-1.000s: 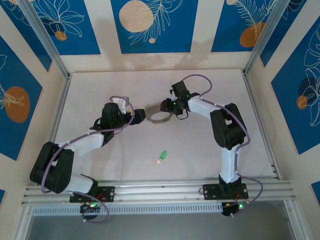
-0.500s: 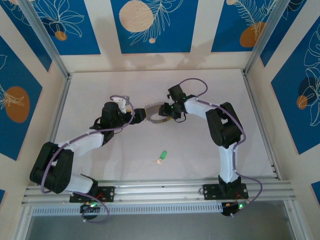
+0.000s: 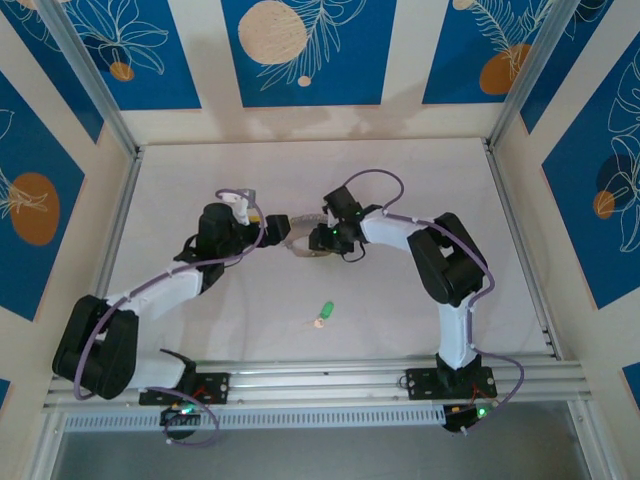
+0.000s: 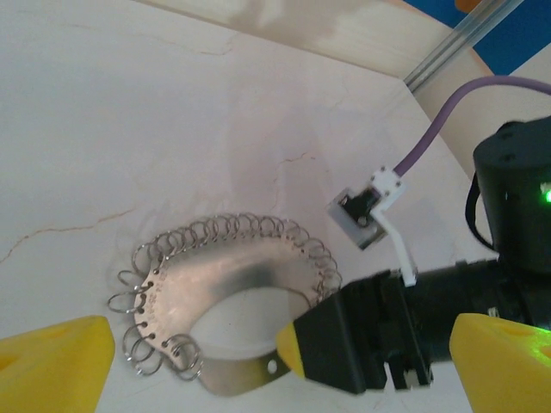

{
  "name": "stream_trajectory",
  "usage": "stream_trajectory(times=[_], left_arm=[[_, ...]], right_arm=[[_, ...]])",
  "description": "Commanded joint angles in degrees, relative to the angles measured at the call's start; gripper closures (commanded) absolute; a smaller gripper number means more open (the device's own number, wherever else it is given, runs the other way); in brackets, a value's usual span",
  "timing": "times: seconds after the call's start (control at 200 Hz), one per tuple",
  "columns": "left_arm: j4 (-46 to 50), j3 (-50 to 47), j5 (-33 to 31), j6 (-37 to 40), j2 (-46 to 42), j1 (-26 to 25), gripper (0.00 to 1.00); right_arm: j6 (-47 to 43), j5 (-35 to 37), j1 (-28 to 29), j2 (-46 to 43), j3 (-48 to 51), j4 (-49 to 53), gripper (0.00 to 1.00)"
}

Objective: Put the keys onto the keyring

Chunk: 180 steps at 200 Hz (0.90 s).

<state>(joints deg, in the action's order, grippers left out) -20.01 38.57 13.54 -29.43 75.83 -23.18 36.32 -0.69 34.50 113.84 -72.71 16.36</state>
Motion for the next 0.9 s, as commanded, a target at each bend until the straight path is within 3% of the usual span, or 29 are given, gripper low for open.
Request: stream_trajectory(times=[0.0, 0.435, 0.895], left_arm=[[1.45, -0.64, 1.39, 1.49, -2.10, -0.46, 0.00], [2.20, -1.73, 4.06, 0.57, -5.03, -0.46, 0.00], [1.71, -1.78, 5.73, -0.34, -5.39, -0.88, 0.00]], right_arm=[[1.81, 0.29, 3.43, -0.62, 2.20, 3.92, 0.56], [0.03, 6.32, 0.81, -17.83, 4.80, 6.80, 0.57], [-0.38, 2.15, -2.07, -15.36, 14.47, -1.28, 0.57]])
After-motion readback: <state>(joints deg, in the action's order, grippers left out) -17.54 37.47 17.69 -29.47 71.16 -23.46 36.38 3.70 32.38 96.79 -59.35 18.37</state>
